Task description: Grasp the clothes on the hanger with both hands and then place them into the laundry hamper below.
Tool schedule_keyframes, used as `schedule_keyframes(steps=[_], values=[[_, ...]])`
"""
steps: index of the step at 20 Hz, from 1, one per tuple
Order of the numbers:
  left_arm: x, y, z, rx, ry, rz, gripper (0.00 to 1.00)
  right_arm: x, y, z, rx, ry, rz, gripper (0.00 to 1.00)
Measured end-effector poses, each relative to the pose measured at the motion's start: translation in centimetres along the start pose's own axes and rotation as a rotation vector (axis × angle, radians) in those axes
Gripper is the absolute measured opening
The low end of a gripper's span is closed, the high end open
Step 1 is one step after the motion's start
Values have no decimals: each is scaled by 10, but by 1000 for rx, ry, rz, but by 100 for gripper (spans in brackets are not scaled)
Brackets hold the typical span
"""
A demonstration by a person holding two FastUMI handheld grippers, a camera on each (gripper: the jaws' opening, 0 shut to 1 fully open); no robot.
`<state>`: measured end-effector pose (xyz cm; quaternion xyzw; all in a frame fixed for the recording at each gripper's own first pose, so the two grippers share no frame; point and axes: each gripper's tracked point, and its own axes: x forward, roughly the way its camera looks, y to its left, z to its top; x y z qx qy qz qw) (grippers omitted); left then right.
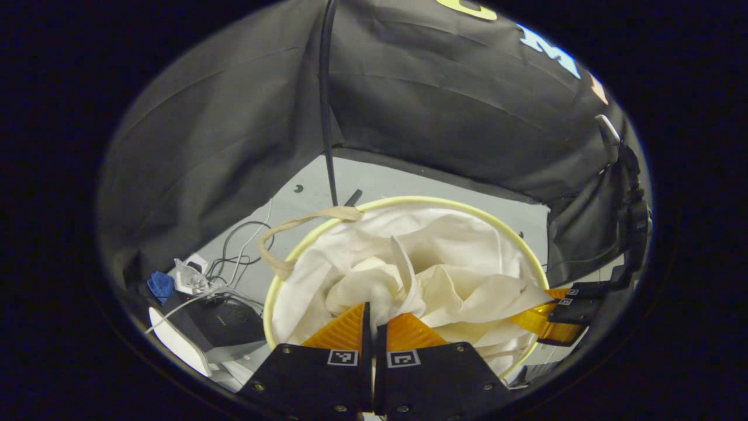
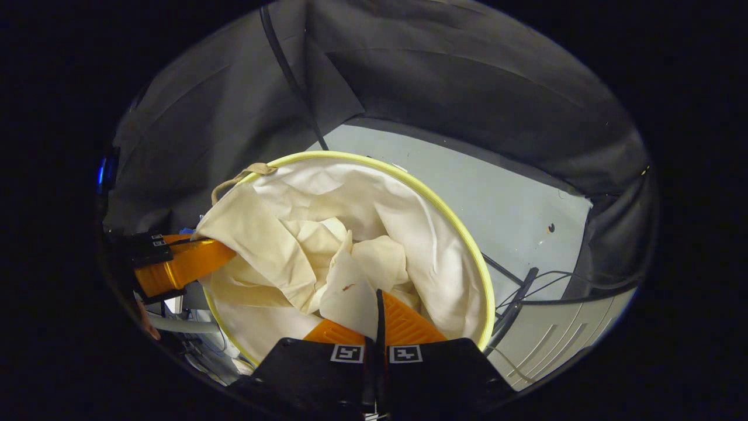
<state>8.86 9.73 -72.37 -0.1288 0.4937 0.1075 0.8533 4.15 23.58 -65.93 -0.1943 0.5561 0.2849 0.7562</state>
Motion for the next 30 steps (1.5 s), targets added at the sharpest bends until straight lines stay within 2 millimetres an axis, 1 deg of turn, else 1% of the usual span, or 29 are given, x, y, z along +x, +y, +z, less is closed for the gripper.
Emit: schedule_keyframes(steps=[1,2,3,4,5,6,7,8,9,10,11,12,13,14,16,18,19,20,22,23,24,25,26,27,29,30], values=[[1,-2,-1,0,12,-5,3,-1,-1,-5,4,2,-1,3],[1,-4,-5,-1,25,-8,5,-2,-1,-6,5,3,1,3],[1,-2,-7,-1,35,4,7,-4,3,-6,10,4,13,4],[-1,-4,-6,-13,38,-5,7,-7,6,-8,16,9,28,8],[-4,-7,-9,-24,36,-11,25,-10,7,-10,22,10,37,10],[-10,-3,-10,-26,35,4,44,-14,7,-11,32,9,49,34],[-20,3,-11,-18,35,30,62,-23,10,-13,37,11,57,54],[-21,9,-13,-12,40,51,81,-32,10,-16,35,9,57,74],[-30,11,-14,-10,38,60,99,-45,5,-13,33,-2,53,94],[-44,8,-17,-13,37,66,99,-55,2,-8,36,-19,55,93],[-62,5,-18,-19,32,69,99,-70,2,-6,43,-36,60,93],[-83,2,-18,-23,22,75,99,-87,0,-4,53,-51,63,93],[-104,1,-15,-19,2,87,99,-103,-4,-2,66,-74,64,98],[-129,0,-10,-10,-27,101,99,-121,-7,4,78,-101,65,98],[-184,-9,5,10,-104,130,100,-163,-17,9,90,-159,61,98],[-245,-25,27,47,-183,145,100,-211,-35,16,96,-235,37,98],[-273,-33,40,77,-224,148,99,-233,-38,18,108,-282,32,98],[-297,-41,53,109,-268,147,100,-257,-42,22,121,-324,25,98],[-350,-61,86,156,-368,134,100,-302,-53,27,153,-414,-9,98],[-373,-72,102,161,-413,118,99,-326,-59,28,170,-465,-28,98],[-398,-85,118,162,-465,96,99,-351,-63,33,189,-528,-53,98],[-425,-98,137,160,-522,74,99,-376,-66,37,206,-589,-79,98],[-454,-110,160,166,-589,48,99,-397,-69,42,220,-643,-102,98],[-480,-119,182,174,-658,29,99,-419,-70,47,227,-691,-125,98],[-531,-134,220,186,-780,-20,100,-475,-73,55,229,-813,-173,98],[-553,-138,238,194,-855,-46,100,-503,-77,64,226,-883,-203,98]])
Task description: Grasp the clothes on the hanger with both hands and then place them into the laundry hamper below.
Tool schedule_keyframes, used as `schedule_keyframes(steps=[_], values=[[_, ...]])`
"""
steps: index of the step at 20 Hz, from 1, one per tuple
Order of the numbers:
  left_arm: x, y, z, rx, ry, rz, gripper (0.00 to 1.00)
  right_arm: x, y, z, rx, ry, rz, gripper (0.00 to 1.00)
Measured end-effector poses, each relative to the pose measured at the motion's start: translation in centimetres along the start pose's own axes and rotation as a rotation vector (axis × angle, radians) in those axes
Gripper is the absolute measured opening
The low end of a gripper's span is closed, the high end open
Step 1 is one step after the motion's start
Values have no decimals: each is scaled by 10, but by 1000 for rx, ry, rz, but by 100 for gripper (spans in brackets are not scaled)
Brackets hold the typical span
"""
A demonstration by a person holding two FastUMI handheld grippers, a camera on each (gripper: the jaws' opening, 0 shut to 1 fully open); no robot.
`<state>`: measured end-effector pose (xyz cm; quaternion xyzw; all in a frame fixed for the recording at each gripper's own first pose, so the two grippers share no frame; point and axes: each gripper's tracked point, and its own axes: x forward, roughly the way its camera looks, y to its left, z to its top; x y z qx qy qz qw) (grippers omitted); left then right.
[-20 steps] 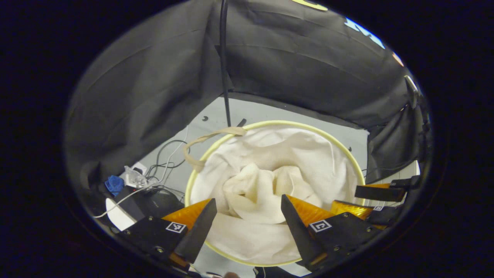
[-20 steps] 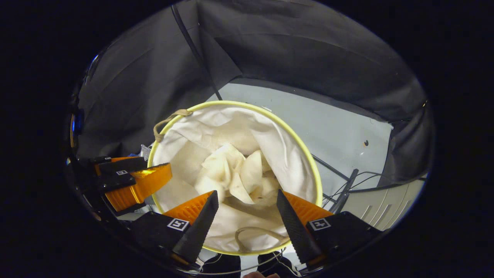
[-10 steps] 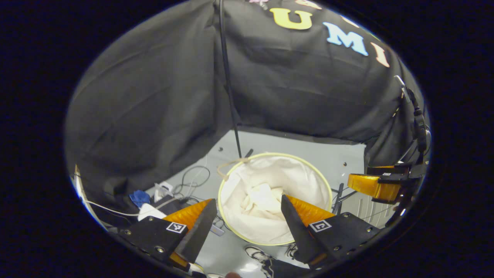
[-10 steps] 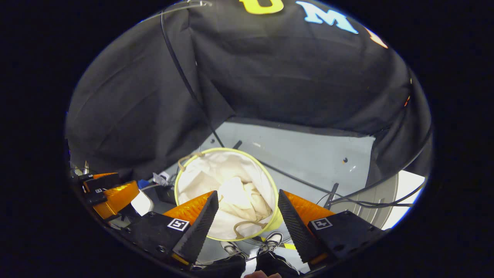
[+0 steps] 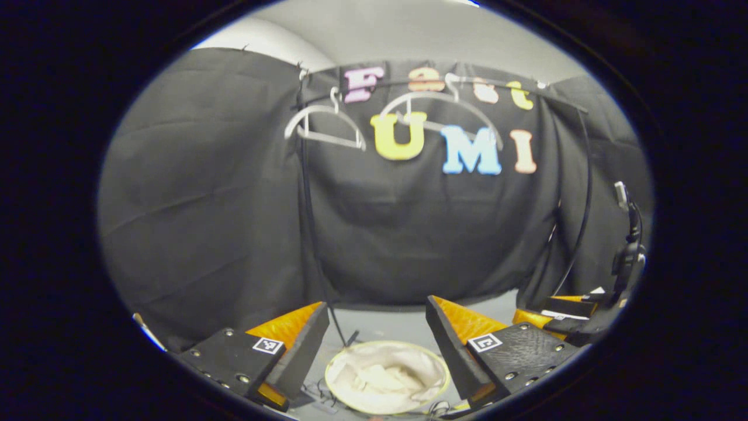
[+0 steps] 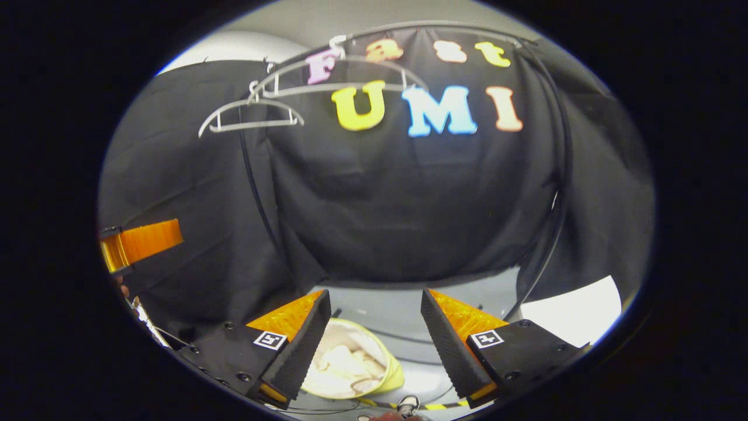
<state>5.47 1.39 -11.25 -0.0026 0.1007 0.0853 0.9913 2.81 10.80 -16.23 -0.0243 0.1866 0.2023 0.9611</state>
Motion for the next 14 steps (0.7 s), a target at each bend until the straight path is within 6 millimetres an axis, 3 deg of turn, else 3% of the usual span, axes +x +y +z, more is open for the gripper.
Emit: schedule_keyframes(steps=[1,3,5,9,10,12,14], values=[[5,3,40,0,-89,10,100,-13,-4,23,1,-63,-23,98],[12,4,87,-27,-189,6,100,-41,-9,68,27,-165,-56,98],[9,-15,123,-29,-255,-67,100,-65,-19,106,43,-238,-85,98],[-15,-31,157,-44,-328,-136,100,-124,-49,141,3,-370,-183,98],[-27,-34,154,-55,-338,-147,100,-137,-58,148,9,-391,-204,92],[-39,-36,152,-77,-321,-170,100,-161,-65,152,38,-419,-233,92],[-42,-38,145,-59,-292,-183,100,-171,-83,154,85,-434,-268,98]])
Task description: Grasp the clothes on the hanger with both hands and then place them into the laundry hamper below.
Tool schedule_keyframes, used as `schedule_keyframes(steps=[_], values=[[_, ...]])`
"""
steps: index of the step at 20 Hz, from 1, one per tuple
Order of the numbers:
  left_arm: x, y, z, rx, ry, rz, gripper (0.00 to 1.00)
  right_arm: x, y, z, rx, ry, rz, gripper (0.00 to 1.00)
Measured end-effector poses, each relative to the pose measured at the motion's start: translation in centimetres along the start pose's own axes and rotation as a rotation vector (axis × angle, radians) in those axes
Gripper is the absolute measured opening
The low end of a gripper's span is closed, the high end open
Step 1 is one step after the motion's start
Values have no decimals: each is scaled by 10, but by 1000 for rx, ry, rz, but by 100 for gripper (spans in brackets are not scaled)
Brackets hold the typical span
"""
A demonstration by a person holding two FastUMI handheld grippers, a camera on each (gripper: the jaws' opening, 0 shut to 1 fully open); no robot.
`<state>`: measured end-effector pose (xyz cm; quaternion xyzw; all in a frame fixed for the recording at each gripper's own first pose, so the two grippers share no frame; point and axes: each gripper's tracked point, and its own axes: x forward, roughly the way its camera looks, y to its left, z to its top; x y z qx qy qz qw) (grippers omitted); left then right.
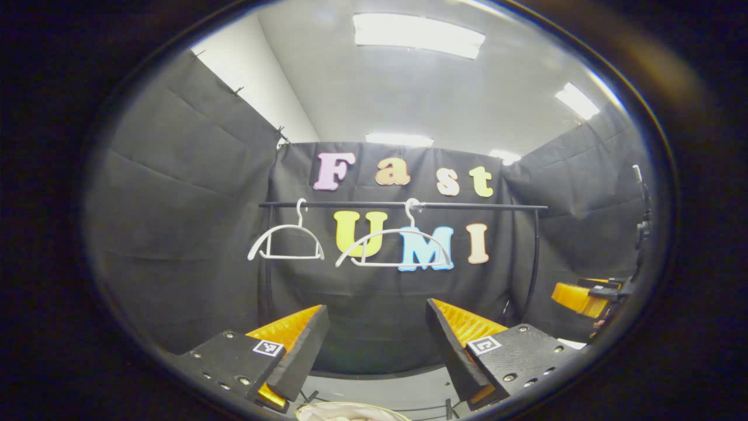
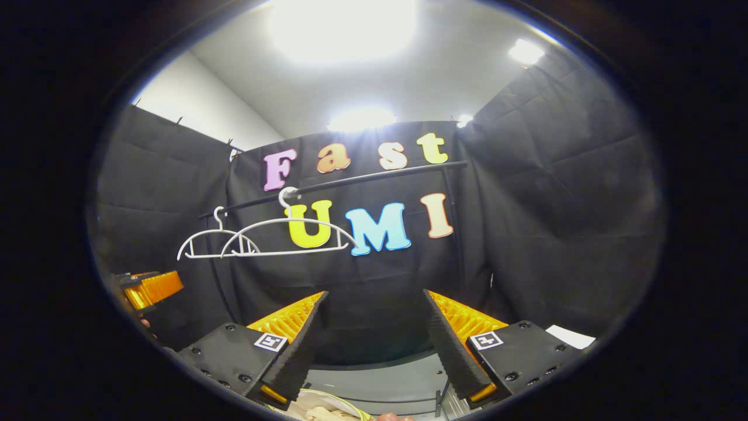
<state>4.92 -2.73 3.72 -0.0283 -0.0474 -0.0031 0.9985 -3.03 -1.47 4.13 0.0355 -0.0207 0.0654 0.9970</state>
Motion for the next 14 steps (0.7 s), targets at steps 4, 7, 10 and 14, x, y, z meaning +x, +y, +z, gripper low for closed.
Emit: schedule_keyframes(steps=[4,7,10,14], values=[[-5,3,-8,56,34,23,96,15,-24,-26,19,76,-43,98],[-14,5,-8,58,52,48,100,17,-33,-46,-20,123,-16,98],[-25,9,-6,57,67,77,99,23,-33,-52,-41,131,21,98],[-43,17,-4,53,75,111,96,37,-22,-55,-63,127,89,98]])
